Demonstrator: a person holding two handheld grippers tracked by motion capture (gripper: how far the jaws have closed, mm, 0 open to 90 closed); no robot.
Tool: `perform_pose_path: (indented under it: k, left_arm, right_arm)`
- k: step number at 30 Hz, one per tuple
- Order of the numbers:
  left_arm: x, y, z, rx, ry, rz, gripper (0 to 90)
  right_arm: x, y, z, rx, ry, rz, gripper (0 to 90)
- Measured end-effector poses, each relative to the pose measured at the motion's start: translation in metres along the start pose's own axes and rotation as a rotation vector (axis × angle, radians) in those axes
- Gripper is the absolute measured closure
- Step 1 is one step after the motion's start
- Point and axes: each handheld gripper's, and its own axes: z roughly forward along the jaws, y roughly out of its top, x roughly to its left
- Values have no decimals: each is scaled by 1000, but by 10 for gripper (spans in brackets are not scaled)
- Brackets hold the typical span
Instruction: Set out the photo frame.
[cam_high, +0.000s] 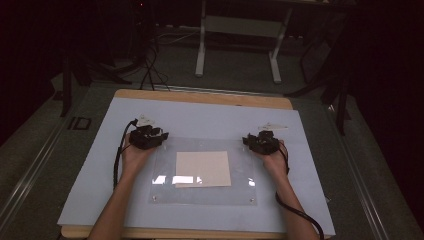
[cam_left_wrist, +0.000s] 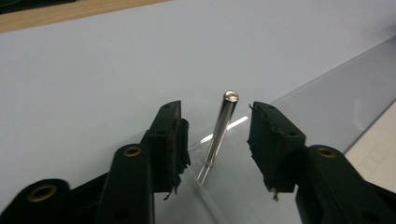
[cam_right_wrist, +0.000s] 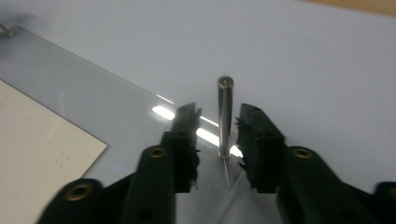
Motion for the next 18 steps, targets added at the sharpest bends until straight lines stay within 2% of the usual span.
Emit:
perform_pose_path:
  k: [4, 6, 8, 10, 16, 18]
  left_arm:
    - [1, -2, -4, -12, 1, -14, 515]
    - [2, -3, -6, -22, 3, -26, 511]
    - [3, -4, -7, -29, 5, -38, 508]
    - [4, -5, -9, -39, 7, -48, 509]
    - [4, -5, -12, -65, 18, -48, 534]
    - [3, -5, -12, -69, 34, -43, 583]
  right_arm:
    - [4, 3, -2, -29, -29, -28, 640]
    - [6, 3, -3, -48, -50, -40, 702]
    - [7, 2, -3, -62, -50, -25, 791]
    - [7, 0, -3, -67, -74, -20, 840]
    - [8, -1, -3, -75, -84, -26, 850]
    - [8, -1, -3, -77, -83, -22, 850]
